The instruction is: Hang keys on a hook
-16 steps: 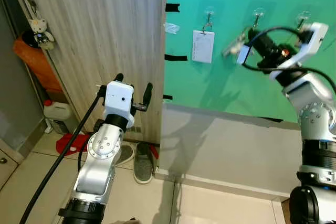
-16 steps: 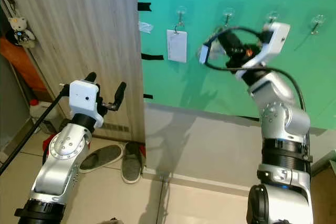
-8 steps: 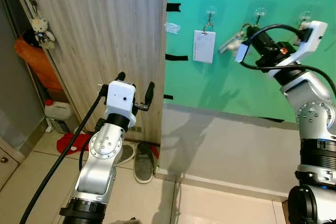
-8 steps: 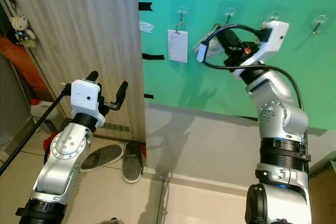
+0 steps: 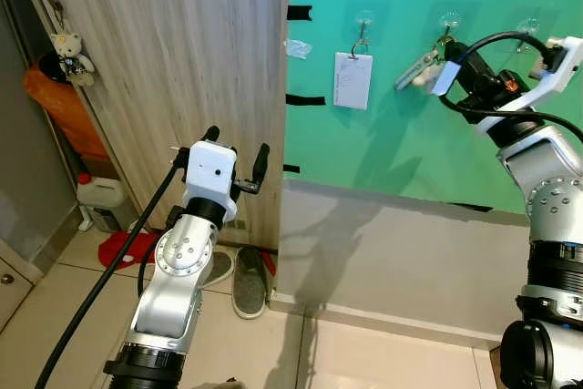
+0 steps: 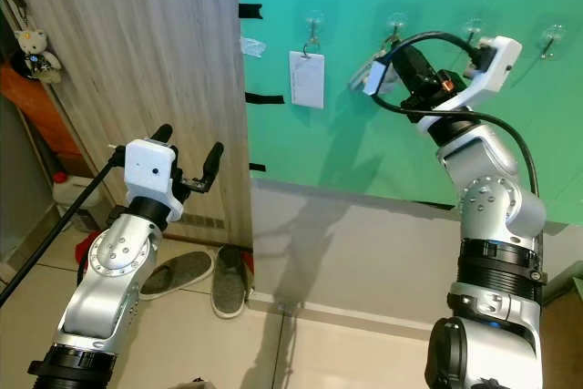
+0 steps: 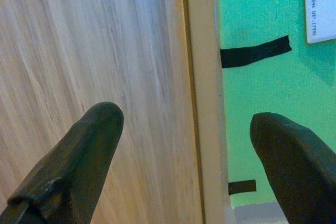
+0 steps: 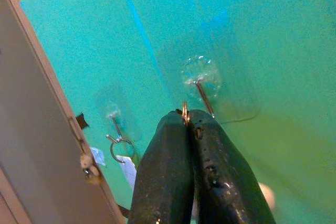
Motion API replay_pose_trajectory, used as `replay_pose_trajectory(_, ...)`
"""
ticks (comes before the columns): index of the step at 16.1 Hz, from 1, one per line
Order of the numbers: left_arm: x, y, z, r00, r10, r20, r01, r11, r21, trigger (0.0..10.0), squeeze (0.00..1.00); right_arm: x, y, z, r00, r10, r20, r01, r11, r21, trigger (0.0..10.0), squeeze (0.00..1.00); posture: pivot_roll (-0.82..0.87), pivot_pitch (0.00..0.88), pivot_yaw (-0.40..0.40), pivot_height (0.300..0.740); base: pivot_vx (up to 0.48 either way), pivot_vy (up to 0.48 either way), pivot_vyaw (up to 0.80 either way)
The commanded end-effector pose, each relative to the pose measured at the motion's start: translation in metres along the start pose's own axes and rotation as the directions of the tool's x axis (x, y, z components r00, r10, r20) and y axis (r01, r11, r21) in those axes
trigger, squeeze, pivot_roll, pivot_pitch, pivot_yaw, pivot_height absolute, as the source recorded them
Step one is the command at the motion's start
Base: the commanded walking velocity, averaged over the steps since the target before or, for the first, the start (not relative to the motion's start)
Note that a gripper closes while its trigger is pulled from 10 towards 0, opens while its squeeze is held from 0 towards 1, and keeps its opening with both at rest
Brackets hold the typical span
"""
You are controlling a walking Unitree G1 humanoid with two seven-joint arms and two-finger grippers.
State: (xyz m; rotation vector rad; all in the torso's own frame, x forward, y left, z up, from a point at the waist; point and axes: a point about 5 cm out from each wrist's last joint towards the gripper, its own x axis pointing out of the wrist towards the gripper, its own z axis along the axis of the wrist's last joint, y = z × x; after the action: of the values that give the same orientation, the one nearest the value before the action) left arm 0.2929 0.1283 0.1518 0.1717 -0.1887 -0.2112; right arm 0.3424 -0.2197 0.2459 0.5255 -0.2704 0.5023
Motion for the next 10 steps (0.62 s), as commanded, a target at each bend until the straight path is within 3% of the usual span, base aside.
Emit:
replay_pose_trajectory(1, 0.003, -0.003, 0.001, 1.000, -0.023, 0.006, 0.023, 1.000, 0.007, 10.0, 0.00, -0.001, -0.004, 0.005, 1.000, -0.017, 0.021, 0.016, 0.999, 0.033, 0.0, 0.00, 0.03, 0.000, -0.003, 0.740, 0.000, 0.000, 0.00)
replay_pose_trajectory(5, 0.004, -0.003, 0.000, 0.999, -0.037, 0.004, 0.037, 0.999, 0.013, 10.0, 0.00, -0.010, -0.017, -0.001, 0.997, -0.077, 0.016, 0.074, 0.985, 0.158, 0.0, 0.00, 0.03, 0.000, -0.001, 0.740, 0.000, 0.000, 0.00)
replay_pose_trajectory(10, 0.004, -0.003, -0.001, 0.999, -0.040, -0.001, 0.040, 0.999, 0.013, 10.0, 0.00, -0.013, -0.023, -0.009, 0.995, -0.102, -0.002, 0.100, 0.970, 0.220, 0.0, 0.00, 0.03, 0.000, 0.001, 0.740, 0.000, 0.000, 0.00)
